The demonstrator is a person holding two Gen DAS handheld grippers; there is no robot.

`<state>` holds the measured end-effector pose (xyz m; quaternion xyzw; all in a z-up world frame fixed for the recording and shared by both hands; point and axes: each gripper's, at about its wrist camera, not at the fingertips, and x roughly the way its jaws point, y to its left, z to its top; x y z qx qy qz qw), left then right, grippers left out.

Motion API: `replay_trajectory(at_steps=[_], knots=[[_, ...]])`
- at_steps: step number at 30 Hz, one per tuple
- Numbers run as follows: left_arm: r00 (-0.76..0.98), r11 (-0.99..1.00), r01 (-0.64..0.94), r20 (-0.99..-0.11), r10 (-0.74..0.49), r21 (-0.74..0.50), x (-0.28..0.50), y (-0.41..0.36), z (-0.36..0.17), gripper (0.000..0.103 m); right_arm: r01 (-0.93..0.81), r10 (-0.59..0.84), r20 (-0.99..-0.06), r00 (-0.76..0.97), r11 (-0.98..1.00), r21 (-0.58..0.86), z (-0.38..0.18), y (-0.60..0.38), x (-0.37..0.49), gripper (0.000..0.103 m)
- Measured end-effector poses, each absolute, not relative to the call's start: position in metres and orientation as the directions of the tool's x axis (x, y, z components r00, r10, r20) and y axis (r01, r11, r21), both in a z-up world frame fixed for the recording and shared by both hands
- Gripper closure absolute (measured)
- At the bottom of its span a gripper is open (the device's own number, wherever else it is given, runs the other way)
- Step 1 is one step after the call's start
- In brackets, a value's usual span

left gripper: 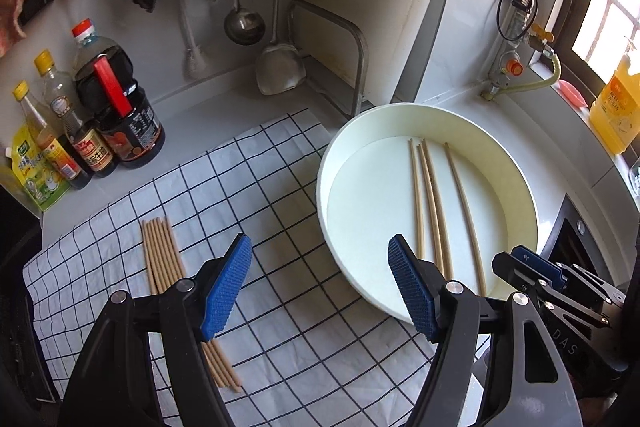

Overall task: Organize utensils
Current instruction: 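Move the left tool back to the chopstick row while the right tool follows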

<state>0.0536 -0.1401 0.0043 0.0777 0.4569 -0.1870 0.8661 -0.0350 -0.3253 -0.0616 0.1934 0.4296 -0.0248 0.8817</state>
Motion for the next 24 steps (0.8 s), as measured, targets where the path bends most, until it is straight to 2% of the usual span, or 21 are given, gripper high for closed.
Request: replay_trajectory(at_steps=[12,17,24], knots=[[0.548,0.958,0.285,-0.816,-0.183,-0.023,0.036,-0.055,0.006,0.031,0.056,0.202,-0.777,0.596,0.955,0.291,-0.057,-0.241,-0.024,0.069],[0.533,0.973,0.225,-0.83,-0.161,-0.044,0.031,-0.015,-0.006,0.025,-0.019,0.222,-0.781,0.584,0.965,0.261,-0.052,-0.206,-0.018,0.063],[0.502,0.992,0.107,-0.858,-0.107,-0.061,0.025,0.046,-0.028,0.021,-0.093,0.253,-0.793,0.554,0.966,0.243,-0.055,-0.168,-0.01,0.063]])
